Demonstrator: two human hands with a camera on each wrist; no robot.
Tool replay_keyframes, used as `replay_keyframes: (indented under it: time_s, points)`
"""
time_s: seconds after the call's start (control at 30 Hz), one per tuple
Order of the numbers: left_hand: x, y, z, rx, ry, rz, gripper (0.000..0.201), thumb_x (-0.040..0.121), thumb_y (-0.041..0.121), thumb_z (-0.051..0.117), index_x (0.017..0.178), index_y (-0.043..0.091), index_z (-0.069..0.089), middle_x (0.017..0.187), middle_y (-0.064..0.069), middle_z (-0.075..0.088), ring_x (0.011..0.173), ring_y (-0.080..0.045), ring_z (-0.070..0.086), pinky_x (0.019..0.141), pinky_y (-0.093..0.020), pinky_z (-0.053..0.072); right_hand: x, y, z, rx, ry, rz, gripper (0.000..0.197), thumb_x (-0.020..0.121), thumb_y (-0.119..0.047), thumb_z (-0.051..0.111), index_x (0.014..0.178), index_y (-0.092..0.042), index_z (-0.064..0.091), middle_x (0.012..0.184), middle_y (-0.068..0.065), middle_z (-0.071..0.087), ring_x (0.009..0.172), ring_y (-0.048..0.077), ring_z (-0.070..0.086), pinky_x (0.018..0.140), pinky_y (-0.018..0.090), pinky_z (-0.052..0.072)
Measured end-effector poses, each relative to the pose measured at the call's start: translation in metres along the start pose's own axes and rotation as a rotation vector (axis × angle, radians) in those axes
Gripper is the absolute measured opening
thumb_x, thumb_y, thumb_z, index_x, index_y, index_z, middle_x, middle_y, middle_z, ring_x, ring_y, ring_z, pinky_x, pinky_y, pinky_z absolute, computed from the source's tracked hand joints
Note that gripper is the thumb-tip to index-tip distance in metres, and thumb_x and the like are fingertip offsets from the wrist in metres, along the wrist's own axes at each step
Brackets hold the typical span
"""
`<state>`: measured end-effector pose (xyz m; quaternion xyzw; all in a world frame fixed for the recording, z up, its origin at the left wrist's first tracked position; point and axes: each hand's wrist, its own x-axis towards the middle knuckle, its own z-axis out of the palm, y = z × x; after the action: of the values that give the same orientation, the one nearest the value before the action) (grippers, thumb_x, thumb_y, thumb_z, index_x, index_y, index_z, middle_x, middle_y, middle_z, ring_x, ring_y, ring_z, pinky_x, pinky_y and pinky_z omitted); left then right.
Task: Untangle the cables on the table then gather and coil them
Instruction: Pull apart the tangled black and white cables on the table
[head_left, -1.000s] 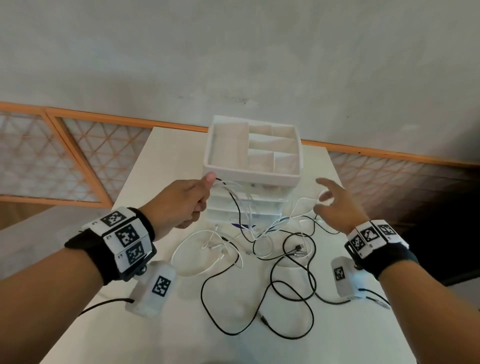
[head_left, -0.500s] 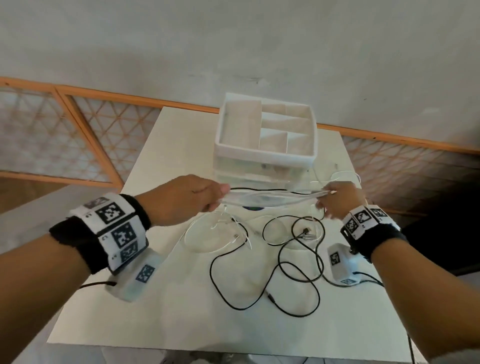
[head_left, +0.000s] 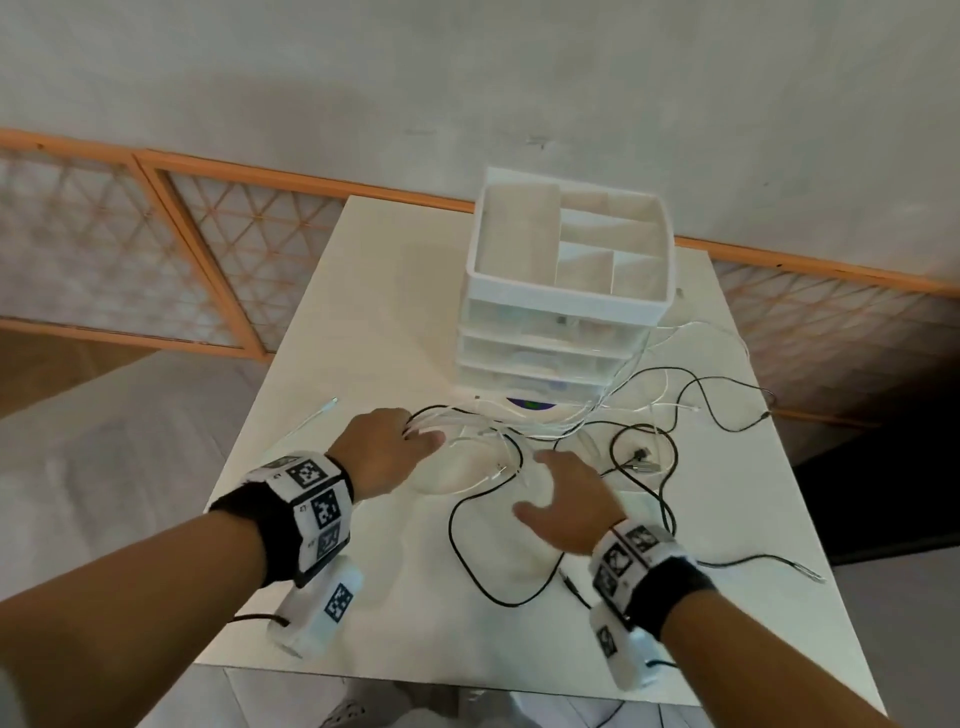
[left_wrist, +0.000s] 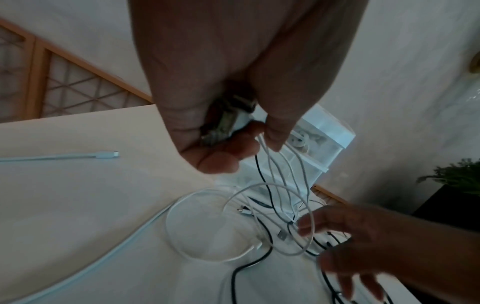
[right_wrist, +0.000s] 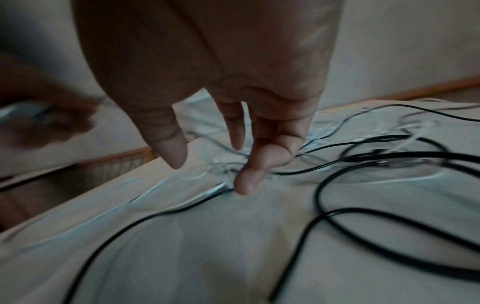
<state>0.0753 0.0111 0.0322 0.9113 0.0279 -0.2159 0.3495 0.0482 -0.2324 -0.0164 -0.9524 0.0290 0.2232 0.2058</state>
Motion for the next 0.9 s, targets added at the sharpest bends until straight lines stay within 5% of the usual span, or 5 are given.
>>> replay_keyframes:
  time_s: [0.1, 0.23, 0.47, 0.67, 0.9]
  points:
    - [0.004, 0.009, -0.004, -0.175, 0.106, -0.024, 0.041, 0.093, 0.040, 0.056, 0.073, 0.006, 0.060, 0.064, -0.008, 0.067, 0.049, -0.023, 0.058, 0.053, -0.027, 0.045, 0.004, -0.027, 0.003, 0.082, 0.009, -0.066, 0.017, 0.093, -0.043, 0.061, 0.096, -0.026, 0.062, 0.115, 0.001, 0.067, 0.107, 0.022, 0.065, 0.097, 0.033, 0.049]
    - [0.008, 0.018, -0.016, -0.487, 0.189, 0.041, 0.036, 0.093, 0.045, 0.055, 0.086, 0.012, 0.068, 0.078, -0.010, 0.070, 0.051, -0.024, 0.055, 0.052, -0.032, 0.045, -0.001, -0.065, -0.050, 0.213, 0.167, -0.226, 0.024, 0.099, -0.035, 0.054, 0.083, -0.026, 0.069, 0.071, -0.006, 0.073, 0.056, -0.002, 0.063, 0.074, 0.028, 0.056]
    - [0.006, 0.035, -0.018, -0.745, 0.022, 0.213, 0.027, 0.104, 0.026, 0.041, 0.091, 0.008, 0.055, 0.076, -0.007, 0.063, 0.045, -0.018, 0.039, 0.043, -0.026, 0.035, -0.034, -0.125, -0.154, 0.411, 0.632, -0.514, 0.016, 0.097, -0.032, 0.062, 0.086, -0.026, 0.073, 0.063, -0.015, 0.062, 0.055, 0.002, 0.050, 0.058, 0.019, 0.042]
    - [0.016, 0.002, -0.015, -0.627, -0.013, 0.111, 0.030, 0.103, 0.025, 0.045, 0.079, 0.011, 0.054, 0.068, -0.006, 0.055, 0.043, -0.015, 0.043, 0.038, -0.023, 0.034, -0.047, -0.120, -0.201, 0.675, 1.109, -0.471, 0.018, 0.090, -0.036, 0.063, 0.074, -0.033, 0.070, 0.064, -0.008, 0.062, 0.058, 0.021, 0.053, 0.060, 0.044, 0.049]
    - [0.017, 0.025, -0.052, -0.845, 0.015, 0.001, 0.023, 0.103, 0.025, 0.048, 0.087, 0.012, 0.056, 0.078, -0.008, 0.063, 0.054, -0.017, 0.046, 0.044, -0.024, 0.034, -0.050, -0.094, -0.184, 0.373, 0.609, -0.413, 0.021, 0.085, -0.011, 0.069, 0.075, -0.030, 0.075, 0.069, 0.000, 0.070, 0.050, 0.011, 0.046, 0.049, 0.020, 0.037]
